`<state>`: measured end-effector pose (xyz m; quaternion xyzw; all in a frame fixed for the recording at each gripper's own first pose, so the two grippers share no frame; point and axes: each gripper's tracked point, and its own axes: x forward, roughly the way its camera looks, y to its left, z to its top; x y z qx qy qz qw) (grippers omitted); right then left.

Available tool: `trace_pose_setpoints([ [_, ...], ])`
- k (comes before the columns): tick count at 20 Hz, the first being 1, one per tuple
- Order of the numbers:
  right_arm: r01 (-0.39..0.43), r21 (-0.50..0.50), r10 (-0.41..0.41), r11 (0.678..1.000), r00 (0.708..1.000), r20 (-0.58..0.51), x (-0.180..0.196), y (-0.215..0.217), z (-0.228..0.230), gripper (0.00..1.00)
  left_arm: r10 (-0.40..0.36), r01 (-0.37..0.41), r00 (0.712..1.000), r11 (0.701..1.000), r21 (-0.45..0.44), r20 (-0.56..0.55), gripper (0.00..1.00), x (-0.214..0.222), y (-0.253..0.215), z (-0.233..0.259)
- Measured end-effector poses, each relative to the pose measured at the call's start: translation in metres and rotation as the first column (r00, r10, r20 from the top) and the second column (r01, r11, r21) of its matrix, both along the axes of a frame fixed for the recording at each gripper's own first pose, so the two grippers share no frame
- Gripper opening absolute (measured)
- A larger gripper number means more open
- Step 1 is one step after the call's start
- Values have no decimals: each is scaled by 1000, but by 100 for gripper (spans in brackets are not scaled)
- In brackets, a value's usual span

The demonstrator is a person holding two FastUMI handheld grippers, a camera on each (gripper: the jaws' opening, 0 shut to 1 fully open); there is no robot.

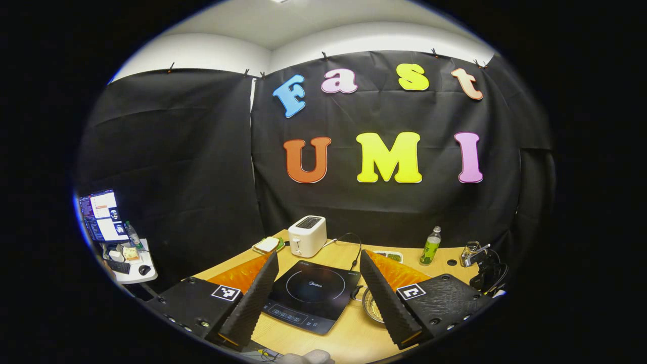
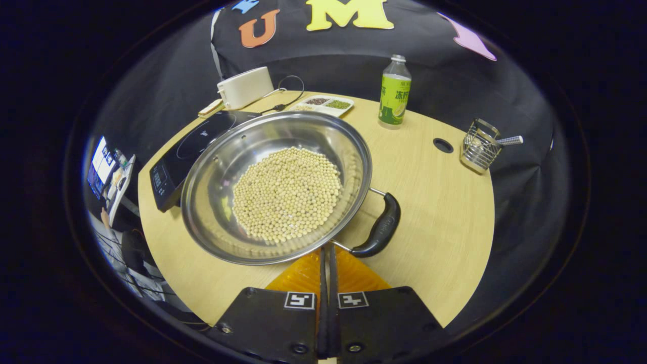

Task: First push the handle of the pot to place it horizontally, then grasp the pot with both hands and set it on the induction cooktop.

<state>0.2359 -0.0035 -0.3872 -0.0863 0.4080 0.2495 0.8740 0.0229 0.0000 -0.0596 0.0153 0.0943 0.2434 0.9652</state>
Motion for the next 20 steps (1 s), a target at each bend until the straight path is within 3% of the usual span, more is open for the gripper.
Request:
trace_pose_setpoints([
  [5, 21, 2, -21, 1000, 1000, 12, 4, -3, 0, 0, -22, 22, 1000, 1000, 1, -9, 96, -1, 3, 0],
  [6, 16, -4, -16, 1000, 1000, 18, 5, -4, 0, 7, -21, 21, 1000, 1000, 8, -8, 96, -2, 4, 2],
  [13, 70, -28, -69, 997, 996, 53, -6, -7, 7, 4, -56, 56, 998, 998, 5, -6, 97, -12, 11, -4],
  [20, 182, 11, -182, 983, 975, 125, -56, -6, 42, 4, -190, 190, 982, 982, -15, -4, 97, -11, 18, -12],
])
